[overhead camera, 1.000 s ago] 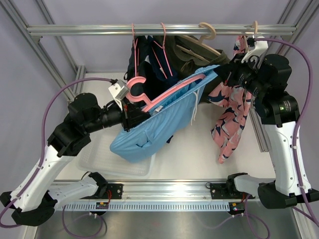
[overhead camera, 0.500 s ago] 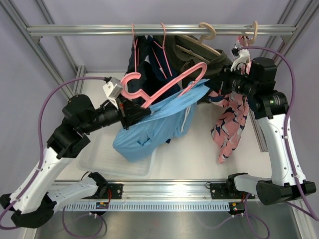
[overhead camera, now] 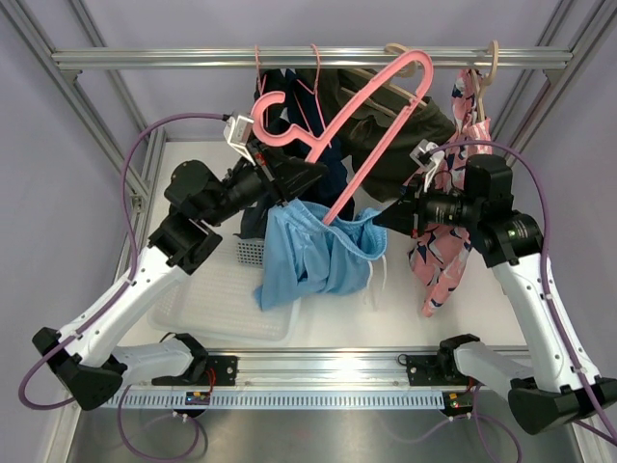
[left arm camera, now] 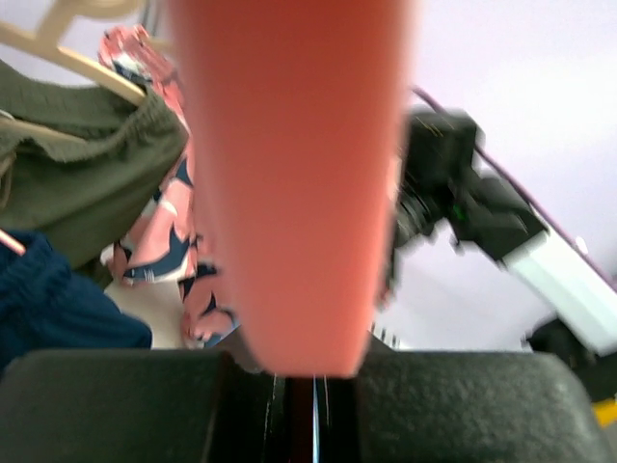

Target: Remove the shorts from the hanger

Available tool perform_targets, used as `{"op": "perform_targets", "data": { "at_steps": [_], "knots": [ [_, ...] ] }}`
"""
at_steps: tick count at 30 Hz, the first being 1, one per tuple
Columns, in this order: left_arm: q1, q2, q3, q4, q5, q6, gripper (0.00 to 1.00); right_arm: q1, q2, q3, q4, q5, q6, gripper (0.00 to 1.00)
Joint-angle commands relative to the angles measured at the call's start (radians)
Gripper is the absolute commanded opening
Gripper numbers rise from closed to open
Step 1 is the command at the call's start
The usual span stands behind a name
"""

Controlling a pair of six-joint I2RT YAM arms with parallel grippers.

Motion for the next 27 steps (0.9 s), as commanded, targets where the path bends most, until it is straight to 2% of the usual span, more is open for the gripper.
{"op": "perform_targets", "data": {
  "at_steps": [1, 5, 9, 13, 19, 27],
  "knots": [
    [0.0, 0.005, 0.016, 0.241, -0.114, -0.051, 0.0, 0.056, -0.056, -0.005, 0.073, -0.074, -0.044, 0.0],
    [0.0, 0.017, 0.022, 0.261, -0.171, -0.021, 0.0, 0.083, -0.063, 0.018, 0.032, -0.052, -0.098, 0.0],
    [0.0, 0.025, 0.061, 0.207, -0.181, 0.033, 0.0, 0.093, -0.074, 0.056, 0.009, -0.062, -0.144, 0.0],
    [0.0, 0.005, 0.045, 0.178, -0.21, 0.103, 0.0, 0.145, -0.085, 0.084, -0.066, -0.085, -0.291, 0.0],
    [0.0, -0.006, 0.01, 0.284, -0.227, 0.111, 0.0, 0.27, -0.066, 0.104, -0.247, 0.025, -0.481, 0.0],
    [0.0, 0.006, 0.004, 0.468, -0.253, 0.041, 0.0, 0.326, -0.043, 0.02, -0.298, 0.169, -0.541, 0.0]
  ]
}}
